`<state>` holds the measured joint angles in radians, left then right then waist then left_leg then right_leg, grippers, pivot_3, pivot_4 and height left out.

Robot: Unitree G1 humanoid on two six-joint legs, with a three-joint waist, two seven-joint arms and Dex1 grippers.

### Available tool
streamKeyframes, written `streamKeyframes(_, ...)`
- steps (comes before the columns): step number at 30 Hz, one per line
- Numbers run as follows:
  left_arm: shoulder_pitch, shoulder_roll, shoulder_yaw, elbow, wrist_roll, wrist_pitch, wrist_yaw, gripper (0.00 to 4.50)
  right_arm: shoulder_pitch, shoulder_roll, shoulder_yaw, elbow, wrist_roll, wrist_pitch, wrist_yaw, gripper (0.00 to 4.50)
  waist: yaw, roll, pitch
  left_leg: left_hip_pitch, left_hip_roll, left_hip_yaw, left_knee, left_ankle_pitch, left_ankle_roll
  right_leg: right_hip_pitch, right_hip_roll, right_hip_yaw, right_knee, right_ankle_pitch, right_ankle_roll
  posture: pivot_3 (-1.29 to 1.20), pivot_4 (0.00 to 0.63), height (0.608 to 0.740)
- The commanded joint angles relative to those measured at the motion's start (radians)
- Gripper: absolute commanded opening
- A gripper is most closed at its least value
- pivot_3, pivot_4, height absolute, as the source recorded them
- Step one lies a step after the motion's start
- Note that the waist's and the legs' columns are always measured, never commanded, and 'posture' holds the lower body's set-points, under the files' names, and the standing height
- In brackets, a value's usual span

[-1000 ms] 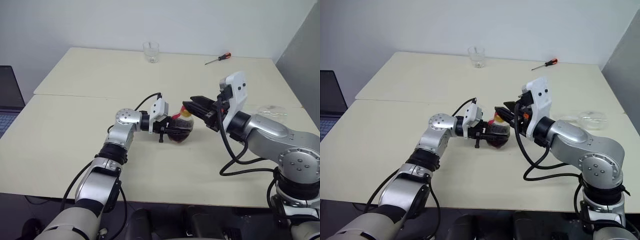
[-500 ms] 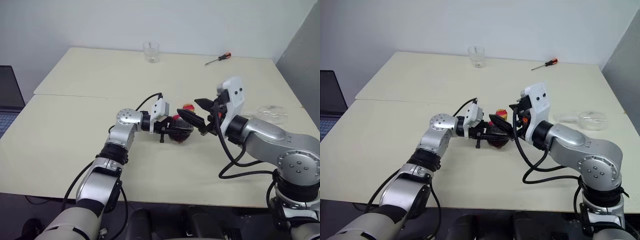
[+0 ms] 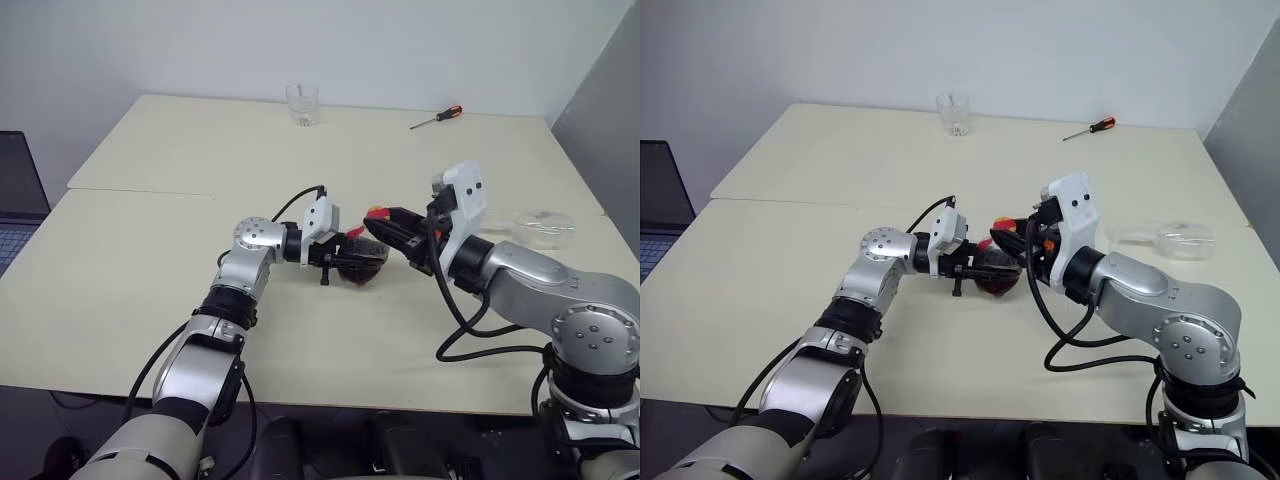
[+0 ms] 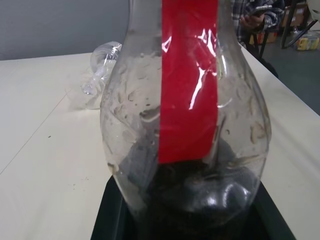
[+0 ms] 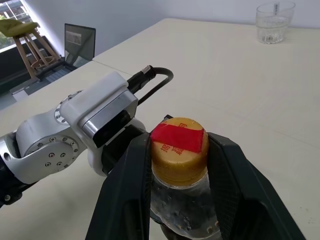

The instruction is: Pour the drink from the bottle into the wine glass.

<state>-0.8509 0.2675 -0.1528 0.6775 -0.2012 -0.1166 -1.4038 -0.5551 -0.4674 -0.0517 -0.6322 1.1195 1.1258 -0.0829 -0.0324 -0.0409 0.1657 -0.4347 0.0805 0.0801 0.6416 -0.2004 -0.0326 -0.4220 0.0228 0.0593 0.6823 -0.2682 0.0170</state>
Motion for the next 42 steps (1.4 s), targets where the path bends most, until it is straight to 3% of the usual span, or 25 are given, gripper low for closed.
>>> streamKeyframes(1, -0.03, -0.001, 0.012, -0.028, -0.013, -0.008, 0.003, 1.0, -0.033, -0.061, -0.005, -0.013, -0.011, -0.044, 0.146, 1.25, 0.0, 0.0, 0.0, 0.0, 0.0, 0.0, 0.0, 0.0, 0.0, 0.0, 0.0, 0.0, 0.0, 0.0, 0.0, 0.0, 0.15, 0.74)
streamKeyframes(6, -0.031, 0.005, 0.013, -0.031, -0.01, -0.012, 0.001, 0.96, -0.004, -0.257, 0.098, 0.168, -0.171, -0.233, 0.72, 1.25, 0.0, 0.0, 0.0, 0.0, -0.001, 0.001, 0.0, -0.001, 0.001, 0.0, 0.0, -0.002, -0.001, 0.0, 0.0, 0.0, 0.15, 0.74)
streamKeyframes(10, -0.023, 0.003, 0.011, -0.06, -0.014, -0.001, 0.008, 0.93, -0.099, -0.316, 0.212, 0.429, -0.357, -0.425, 1.073, 1.25, -0.003, 0.001, 0.001, 0.0, -0.001, 0.001, 0.002, -0.003, 0.005, 0.0, 0.001, -0.003, -0.001, 0.0, 0.0, 0.0, 0.15, 0.74)
streamKeyframes(15, 0.002, 0.005, 0.006, -0.101, -0.02, 0.014, 0.023, 0.91, -0.267, -0.279, 0.312, 0.667, -0.505, -0.542, 1.306, 1.25, -0.007, 0.003, 0.002, 0.001, 0.001, 0.0, 0.002, -0.003, 0.005, -0.001, 0.004, -0.002, 0.0, 0.0, 0.0, 0.0, 0.15, 0.74)
streamKeyframes(18, 0.01, 0.008, 0.004, -0.119, -0.024, 0.023, 0.031, 0.9, -0.307, -0.255, 0.331, 0.718, -0.558, -0.58, 1.372, 1.25, -0.002, 0.003, 0.002, 0.001, 0.001, 0.001, 0.002, -0.003, 0.005, -0.001, 0.005, -0.001, 0.0, 0.002, -0.003, 0.0, 0.15, 0.74)
streamKeyframes(23, 0.009, 0.009, 0.005, -0.121, -0.026, 0.026, 0.036, 0.9, -0.313, -0.253, 0.294, 0.641, -0.534, -0.499, 1.384, 1.25, 0.004, 0.004, 0.003, 0.0, 0.001, 0.003, 0.002, -0.003, 0.005, -0.002, 0.003, -0.001, 0.0, 0.002, -0.004, 0.0, 0.15, 0.74)
streamKeyframes(32, -0.023, -0.022, 0.002, -0.071, -0.025, 0.0, 0.039, 0.9, -0.29, -0.22, 0.085, 0.467, -0.404, -0.31, 1.205, 4.41, 0.004, 0.004, 0.003, 0.0, 0.0, 0.002, 0.003, -0.003, 0.005, -0.002, 0.001, -0.002, 0.001, 0.002, -0.004, 0.0, 0.15, 0.74)
streamKeyframes(36, -0.018, -0.043, 0.013, -0.056, -0.03, -0.007, 0.048, 0.9, -0.233, -0.223, -0.062, 0.375, -0.368, -0.218, 1.003, 4.5, 0.005, 0.004, 0.003, 0.0, 0.0, 0.002, 0.003, -0.003, 0.005, -0.001, 0.001, -0.002, 0.001, 0.002, -0.004, 0.0, 0.15, 0.74)
streamKeyframes(39, -0.01, -0.053, 0.021, -0.059, -0.034, -0.008, 0.053, 0.9, -0.199, -0.223, -0.099, 0.304, -0.379, -0.151, 0.873, 4.5, 0.004, 0.004, 0.003, 0.0, 0.0, 0.003, 0.003, -0.003, 0.005, -0.001, 0.0, -0.002, 0.001, 0.002, -0.004, 0.0, 0.15, 0.74)
streamKeyframes(42, -0.004, -0.085, 0.042, -0.062, -0.047, -0.007, 0.09, 0.9, -0.14, -0.171, -0.197, 0.144, -0.305, -0.009, 0.668, 4.5, 0.004, 0.004, 0.003, 0.0, 0.0, 0.003, 0.002, -0.003, 0.005, -0.001, 0.0, -0.002, 0.001, 0.002, -0.004, 0.0, 0.15, 0.74)
